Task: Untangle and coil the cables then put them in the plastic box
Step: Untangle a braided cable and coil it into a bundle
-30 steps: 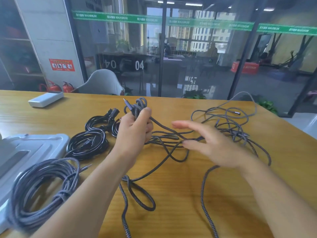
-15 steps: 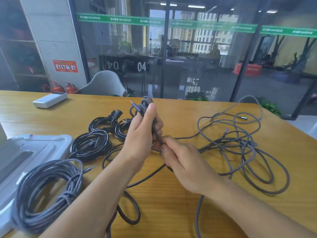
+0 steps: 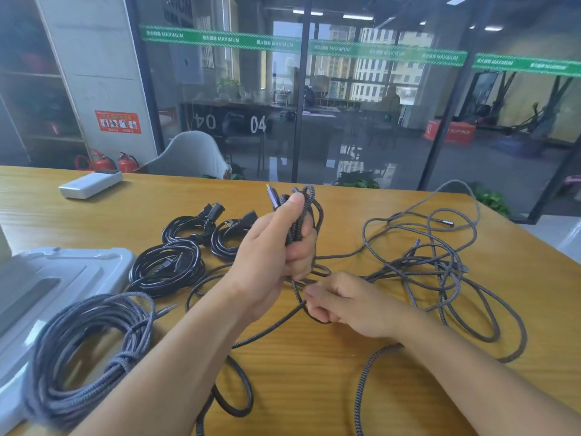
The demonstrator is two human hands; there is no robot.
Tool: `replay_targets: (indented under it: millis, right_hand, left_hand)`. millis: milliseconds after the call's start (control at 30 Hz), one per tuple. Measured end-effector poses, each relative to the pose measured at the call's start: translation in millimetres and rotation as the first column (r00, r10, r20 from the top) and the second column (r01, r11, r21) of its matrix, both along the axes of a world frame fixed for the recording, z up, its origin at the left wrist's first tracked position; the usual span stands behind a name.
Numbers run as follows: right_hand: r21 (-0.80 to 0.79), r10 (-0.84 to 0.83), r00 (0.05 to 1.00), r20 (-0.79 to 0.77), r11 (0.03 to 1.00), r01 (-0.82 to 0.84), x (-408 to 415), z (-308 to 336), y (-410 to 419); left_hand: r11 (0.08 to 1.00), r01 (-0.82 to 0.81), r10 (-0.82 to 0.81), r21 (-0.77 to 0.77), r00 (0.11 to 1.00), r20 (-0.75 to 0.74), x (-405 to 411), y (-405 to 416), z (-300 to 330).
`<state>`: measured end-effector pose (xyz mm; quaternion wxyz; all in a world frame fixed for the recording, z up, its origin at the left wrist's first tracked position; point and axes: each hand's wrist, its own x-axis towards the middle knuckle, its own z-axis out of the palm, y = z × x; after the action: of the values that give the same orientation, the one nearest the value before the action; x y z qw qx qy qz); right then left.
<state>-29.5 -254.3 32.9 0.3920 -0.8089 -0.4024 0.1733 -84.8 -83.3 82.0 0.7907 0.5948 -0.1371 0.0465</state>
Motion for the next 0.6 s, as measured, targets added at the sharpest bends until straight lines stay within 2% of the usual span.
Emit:
replay_targets:
  millis: [67,167,300,400,467,500,533,600]
  right_hand:
    - [-0.095,-0.033,0.999,0.018,0.995,0.034,8,4,-9]
    - [-0.131,-0.137,0.989,-0.062,0.983,0.128,21,18,-35]
    - [-0.242,-0.092,0.971,-0.221,0.969,0.036,36,25,-70]
    - [-0.356,-0.127,0.95,-0.284,0.934,0.018,45,27,-95]
    - [-0.442,-0.212,0.952,-0.22,0.892,0.097,45,31,-103]
    - [-0.481,-0.268,0.954,-0.136,0.859,0.173,45,33,-104]
    - [-0.507,-0.324,0.946,-0.015,0.818,0.272,45,33,-103]
    - [-0.491,-0.431,0.869,0.244,0.717,0.494,47,32,-94]
  left_hand:
    - [1.0,0.029,-0.029,0.007,1.0,-0.009,-1,7,4]
    - [0.997,0.081,-0.081,0.008,0.997,-0.018,-1,15,8]
    - [0.993,0.111,-0.111,0.03,0.994,-0.01,-2,15,6]
    - [0.994,0.105,-0.104,0.027,0.994,-0.026,-1,16,7]
    - [0.995,0.097,-0.097,0.025,0.995,-0.03,-1,17,7]
    - [0.995,0.1,-0.099,0.03,0.995,-0.028,-1,17,7]
    - [0.993,0.108,-0.107,0.041,0.994,-0.026,-1,16,6]
    - [0.986,0.139,-0.137,0.087,0.99,-0.023,-2,10,2]
